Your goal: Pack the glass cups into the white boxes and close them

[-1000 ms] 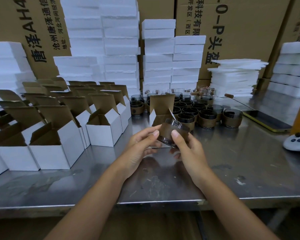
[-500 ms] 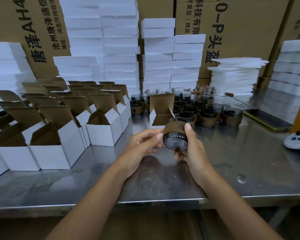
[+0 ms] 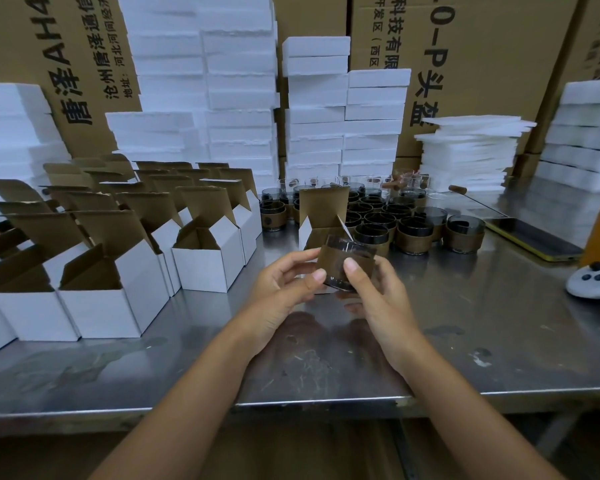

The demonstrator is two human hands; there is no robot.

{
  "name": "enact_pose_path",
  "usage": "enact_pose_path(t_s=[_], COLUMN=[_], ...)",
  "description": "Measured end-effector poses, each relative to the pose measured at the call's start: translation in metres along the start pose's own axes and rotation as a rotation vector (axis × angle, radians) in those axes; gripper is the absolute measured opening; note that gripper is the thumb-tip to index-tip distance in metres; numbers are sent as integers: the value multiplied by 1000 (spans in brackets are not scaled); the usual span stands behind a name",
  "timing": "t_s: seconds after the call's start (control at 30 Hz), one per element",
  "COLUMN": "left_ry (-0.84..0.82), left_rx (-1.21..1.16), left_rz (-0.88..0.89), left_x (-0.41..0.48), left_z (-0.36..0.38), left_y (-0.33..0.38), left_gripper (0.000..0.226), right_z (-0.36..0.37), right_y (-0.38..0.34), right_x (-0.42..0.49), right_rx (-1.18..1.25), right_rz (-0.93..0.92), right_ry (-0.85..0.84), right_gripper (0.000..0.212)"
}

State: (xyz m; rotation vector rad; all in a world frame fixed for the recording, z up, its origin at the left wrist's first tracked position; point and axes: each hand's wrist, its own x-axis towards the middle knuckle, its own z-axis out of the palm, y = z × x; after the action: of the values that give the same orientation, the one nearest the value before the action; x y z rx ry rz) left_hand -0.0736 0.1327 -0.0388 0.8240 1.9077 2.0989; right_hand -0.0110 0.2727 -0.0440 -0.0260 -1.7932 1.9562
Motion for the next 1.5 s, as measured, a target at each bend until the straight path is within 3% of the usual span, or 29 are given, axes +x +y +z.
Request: enact_pose_path(t_s=[0.2,0.43,0.63,0.93,1.1,1.3,1.5], left_ry=[-12,-16,250,286,326,428,378], left_rx=[17,35,459,814,930,989,1025], left_rz=[34,69,211,195,273,476,553], left_x=[-2,0,6,16,16,13,11], left_z=[0,0,4,3,8,9,10], left_y=[0,-2,-9,-25,-22,-19,-20], left_gripper=[49,50,23,37,29,11,9], right_z=[0,-1,-5,-5,-3,1,6], right_y=[0,3,6,8,7,1,-8], right_x=[0,1,3,2,1,-5,2], right_rx=[8,-17,-97,-107,-122,-149,-215], right_rz=[-8,-90,-140,-135,-150,-328,-364], right_ry=[-44,21,138,87,77,90,99], right_gripper=[43,46,47,49,49,57,56])
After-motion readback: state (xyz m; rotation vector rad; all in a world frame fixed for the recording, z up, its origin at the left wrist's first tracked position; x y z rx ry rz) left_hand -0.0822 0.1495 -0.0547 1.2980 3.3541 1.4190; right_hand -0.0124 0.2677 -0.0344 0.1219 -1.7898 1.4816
